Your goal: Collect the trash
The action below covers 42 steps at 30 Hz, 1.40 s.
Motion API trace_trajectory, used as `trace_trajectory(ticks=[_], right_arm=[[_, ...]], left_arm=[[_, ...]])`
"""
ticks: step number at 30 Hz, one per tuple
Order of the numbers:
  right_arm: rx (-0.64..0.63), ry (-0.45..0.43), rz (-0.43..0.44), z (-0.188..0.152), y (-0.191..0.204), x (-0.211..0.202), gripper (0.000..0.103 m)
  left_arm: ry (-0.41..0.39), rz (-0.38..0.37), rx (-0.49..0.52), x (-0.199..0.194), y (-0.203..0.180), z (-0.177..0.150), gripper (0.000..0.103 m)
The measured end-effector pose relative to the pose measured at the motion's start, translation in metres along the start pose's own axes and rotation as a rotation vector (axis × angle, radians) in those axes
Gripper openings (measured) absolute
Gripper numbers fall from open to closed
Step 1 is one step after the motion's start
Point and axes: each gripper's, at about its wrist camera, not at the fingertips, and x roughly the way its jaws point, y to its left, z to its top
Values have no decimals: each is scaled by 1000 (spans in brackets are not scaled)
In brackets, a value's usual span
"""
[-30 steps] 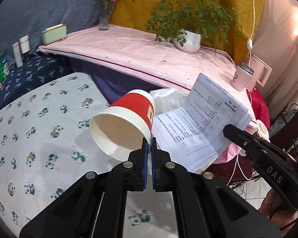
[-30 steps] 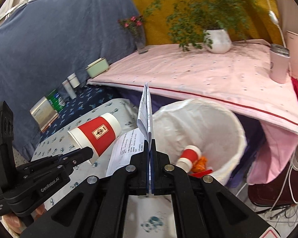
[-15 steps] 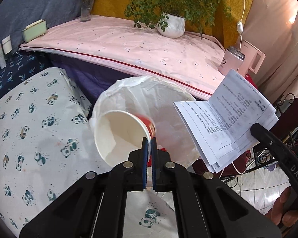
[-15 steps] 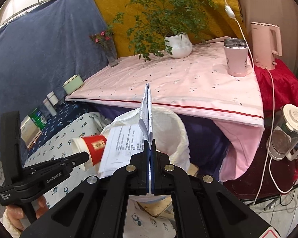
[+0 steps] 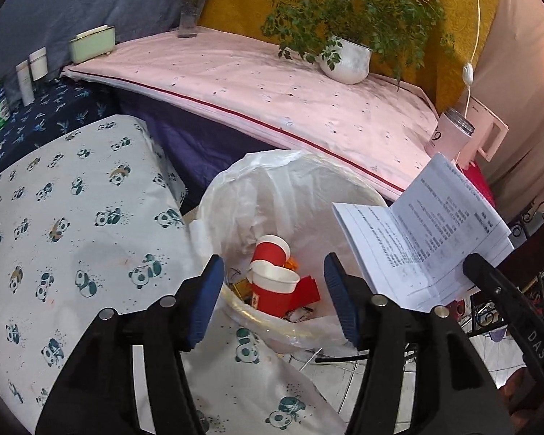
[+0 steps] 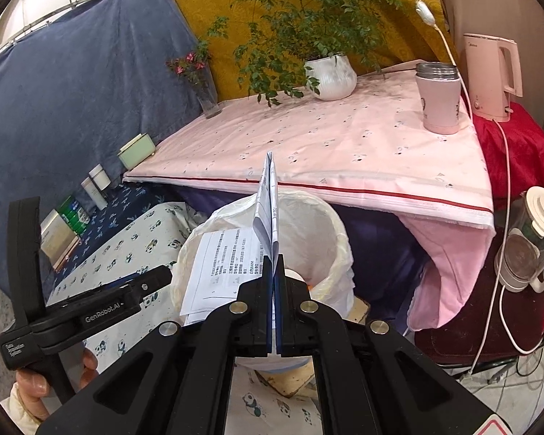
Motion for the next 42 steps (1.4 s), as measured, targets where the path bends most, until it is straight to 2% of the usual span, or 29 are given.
trace_trajectory(ticks=[8, 13, 15, 18, 20, 21, 24, 26, 30, 32, 34, 37, 42], right_arm=[[-31, 24, 29, 6, 21, 23, 1], [-51, 47, 29, 10, 34, 42, 1], [-59, 58, 28, 11, 39, 49, 4], [-73, 63, 14, 12, 47, 56, 13], [-75, 58, 19, 11, 49, 54, 30], [-80, 53, 20, 10, 52, 51, 32], [-119, 42, 11, 7, 64, 40, 40], [-142, 40, 2, 5, 72, 34, 48], [-159, 43, 10, -1, 78, 20, 53], [-158, 53, 12, -3, 80, 16, 59], [-163, 54, 10, -7, 81, 10, 63], [-179, 63, 5, -13, 84, 4, 66], [-211, 75, -19, -22, 88, -7, 82]], left_arm=[[-16, 55, -26, -9, 20, 0, 56], [-14, 92, -49, -11, 34, -3, 60], [-9, 113, -58, -11, 40, -5, 63], [-11, 135, -75, -13, 46, -8, 65], [-9, 144, -76, -16, 49, -10, 66], [-10, 152, -76, -18, 50, -11, 66], [-27, 188, -83, -26, 53, -16, 80], [-35, 201, -83, -31, 53, -18, 81], [-38, 216, -78, -42, 53, -26, 81], [-42, 226, -78, -47, 53, -30, 81], [-45, 237, -78, -52, 54, -33, 85], [-50, 249, -82, -60, 54, -40, 86], [-52, 262, -91, -70, 57, -51, 87]])
